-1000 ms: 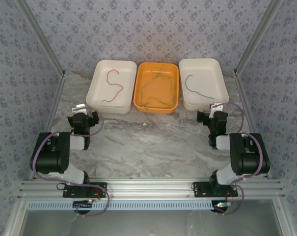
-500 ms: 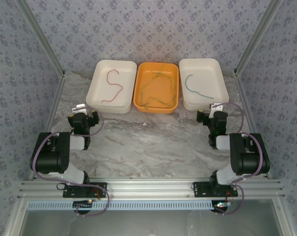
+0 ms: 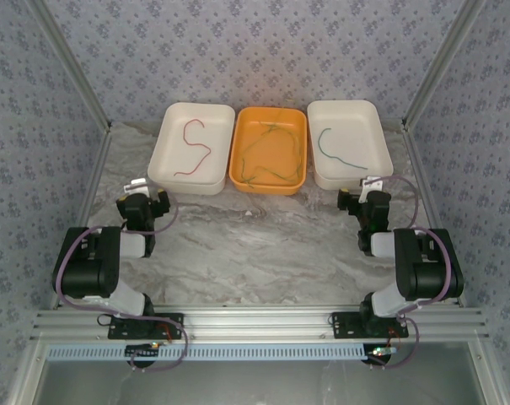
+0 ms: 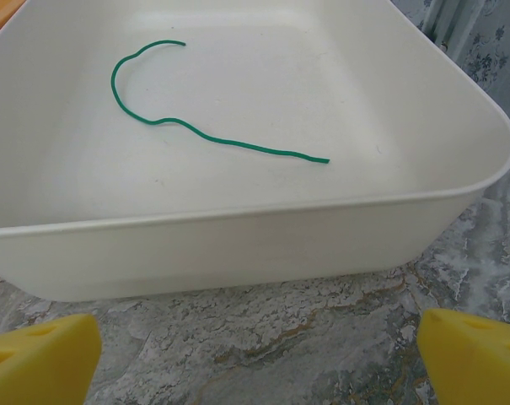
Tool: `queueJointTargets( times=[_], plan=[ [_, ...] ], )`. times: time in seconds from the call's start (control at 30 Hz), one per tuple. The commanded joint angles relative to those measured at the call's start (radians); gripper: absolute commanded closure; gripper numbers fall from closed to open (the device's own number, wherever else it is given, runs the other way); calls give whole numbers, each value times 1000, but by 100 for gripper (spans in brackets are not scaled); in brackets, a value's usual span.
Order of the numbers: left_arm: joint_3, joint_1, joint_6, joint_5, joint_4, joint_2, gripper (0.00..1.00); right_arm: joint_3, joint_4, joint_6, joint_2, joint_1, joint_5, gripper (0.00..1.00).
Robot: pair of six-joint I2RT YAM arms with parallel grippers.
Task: Untangle the cables
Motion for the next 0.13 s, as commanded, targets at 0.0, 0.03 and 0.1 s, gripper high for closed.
queueJointTargets(
  times=[0.0,0.03,0.1],
  plan=[
    [16,1,14,18,-1,-7,1,11,-20,-16,11,-9,-5,1],
    [16,1,13,17,-1,-7,1,10,-18,-17,11,-8,-4,1],
    [16,0,13,18,-1,-7,1,10,-18,-17,10,-11,-6,1]
  ],
)
